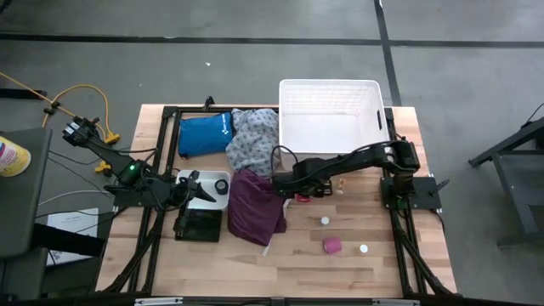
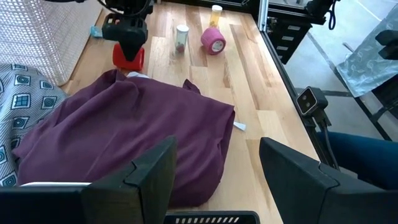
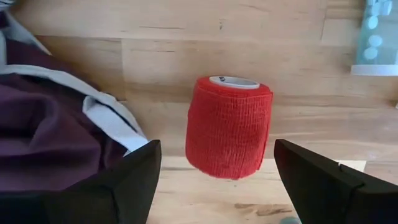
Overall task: Pick & place medical supplies in basket/bin
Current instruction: Put the red bandage into the white bin
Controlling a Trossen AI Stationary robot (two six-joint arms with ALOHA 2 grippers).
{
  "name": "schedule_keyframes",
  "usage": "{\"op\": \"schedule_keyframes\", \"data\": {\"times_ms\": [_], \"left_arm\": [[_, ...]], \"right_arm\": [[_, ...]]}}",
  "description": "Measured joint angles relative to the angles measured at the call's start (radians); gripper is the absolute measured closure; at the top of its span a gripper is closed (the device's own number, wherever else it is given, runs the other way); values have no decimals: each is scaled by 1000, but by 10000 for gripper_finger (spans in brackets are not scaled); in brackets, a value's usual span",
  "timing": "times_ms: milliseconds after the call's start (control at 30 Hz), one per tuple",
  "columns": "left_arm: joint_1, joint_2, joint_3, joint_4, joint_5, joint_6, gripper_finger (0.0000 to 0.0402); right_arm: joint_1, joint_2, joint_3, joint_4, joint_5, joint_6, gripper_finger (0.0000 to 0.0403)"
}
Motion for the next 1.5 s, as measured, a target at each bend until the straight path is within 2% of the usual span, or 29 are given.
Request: {"op": "schedule_keyframes", "data": {"times_ms": [433,1100,1500], "left_arm": [[0,0,0,-1,0,0,179],[0,0,0,-1,0,0,179],[0,0,0,-1,0,0,179]], "right_arm": [[0,66,0,23,-3,15,103],[-2,66,-1,22,33,51,103],[-21,77,0,31,18,60,103]]}}
